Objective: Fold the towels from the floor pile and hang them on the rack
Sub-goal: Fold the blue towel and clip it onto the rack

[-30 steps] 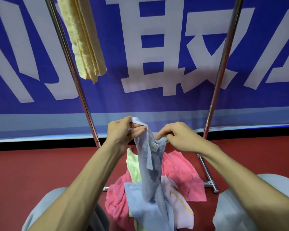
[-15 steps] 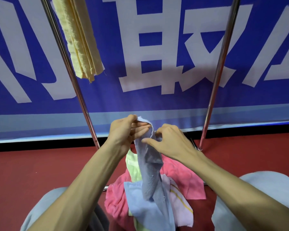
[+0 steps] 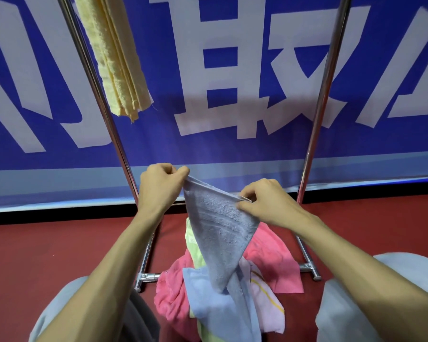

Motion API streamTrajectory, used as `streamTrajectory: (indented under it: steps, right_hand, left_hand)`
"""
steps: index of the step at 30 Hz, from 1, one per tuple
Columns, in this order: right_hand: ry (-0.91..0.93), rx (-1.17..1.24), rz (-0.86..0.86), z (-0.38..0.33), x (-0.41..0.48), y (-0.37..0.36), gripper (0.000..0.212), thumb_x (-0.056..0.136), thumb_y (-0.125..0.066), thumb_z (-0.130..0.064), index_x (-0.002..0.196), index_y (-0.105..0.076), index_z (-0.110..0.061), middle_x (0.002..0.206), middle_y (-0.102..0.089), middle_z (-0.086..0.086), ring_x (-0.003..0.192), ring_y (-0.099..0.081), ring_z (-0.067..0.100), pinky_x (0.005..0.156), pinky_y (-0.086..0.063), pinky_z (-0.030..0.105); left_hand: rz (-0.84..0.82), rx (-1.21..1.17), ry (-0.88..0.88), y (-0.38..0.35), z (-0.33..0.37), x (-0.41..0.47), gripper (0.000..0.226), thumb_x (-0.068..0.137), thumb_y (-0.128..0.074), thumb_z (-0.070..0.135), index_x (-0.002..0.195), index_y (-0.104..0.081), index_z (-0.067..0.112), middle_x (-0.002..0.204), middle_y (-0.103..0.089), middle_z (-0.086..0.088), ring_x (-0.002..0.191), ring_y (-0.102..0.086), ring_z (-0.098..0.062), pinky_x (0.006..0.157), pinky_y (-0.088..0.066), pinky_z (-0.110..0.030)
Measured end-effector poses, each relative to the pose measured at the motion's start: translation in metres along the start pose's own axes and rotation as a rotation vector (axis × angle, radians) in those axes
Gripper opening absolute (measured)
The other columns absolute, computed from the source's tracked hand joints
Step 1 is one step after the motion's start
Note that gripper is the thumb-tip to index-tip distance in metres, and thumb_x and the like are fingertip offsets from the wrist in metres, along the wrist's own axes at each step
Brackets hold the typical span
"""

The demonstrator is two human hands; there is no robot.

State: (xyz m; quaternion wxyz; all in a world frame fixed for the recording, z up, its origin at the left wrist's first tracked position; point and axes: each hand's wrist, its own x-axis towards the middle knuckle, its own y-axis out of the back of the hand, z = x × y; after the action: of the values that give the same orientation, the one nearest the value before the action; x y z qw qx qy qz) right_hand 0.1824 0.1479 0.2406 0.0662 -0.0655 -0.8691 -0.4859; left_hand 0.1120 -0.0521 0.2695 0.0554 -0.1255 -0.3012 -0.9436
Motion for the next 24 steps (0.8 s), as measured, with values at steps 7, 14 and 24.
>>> streamTrajectory:
  steps: [7, 14, 24]
  right_hand:
    - [0.019, 0.131, -0.021, 0.006, -0.005, 0.017, 0.004, 0.078, -0.076, -0.024, 0.078, -0.077, -0.021, 0.064, -0.067, -0.015, 0.06, -0.057, -0.01, 0.061, -0.04, 0.007]
    - [0.166, 0.133, -0.038, -0.003, -0.007, 0.017, 0.014, 0.083, -0.068, -0.015, 0.089, -0.077, -0.022, 0.083, -0.07, -0.006, 0.078, -0.062, 0.01, 0.073, -0.046, 0.021]
    - [0.222, 0.167, -0.023, -0.001, -0.014, 0.029, 0.024, 0.082, -0.063, -0.008, 0.089, -0.077, -0.026, 0.082, -0.068, -0.008, 0.077, -0.061, 0.009, 0.071, -0.047, 0.02]
  left_hand:
    - [-0.286, 0.464, 0.034, 0.0, -0.012, 0.004, 0.024, 0.079, -0.055, 0.032, 0.071, -0.064, 0.012, 0.077, -0.068, -0.009, 0.079, -0.063, -0.029, 0.063, -0.046, -0.03]
    - [-0.942, 0.037, -0.169, -0.019, 0.004, -0.019, 0.071, 0.085, -0.056, -0.001, 0.145, -0.028, 0.022, 0.143, -0.039, 0.012, 0.121, -0.045, -0.005, 0.083, -0.044, -0.008]
    - [-0.849, -0.059, -0.355, -0.038, 0.0, -0.022, 0.025, 0.077, -0.076, 0.03, 0.094, -0.066, 0.014, 0.092, -0.07, -0.008, 0.081, -0.06, -0.009, 0.082, -0.05, -0.039]
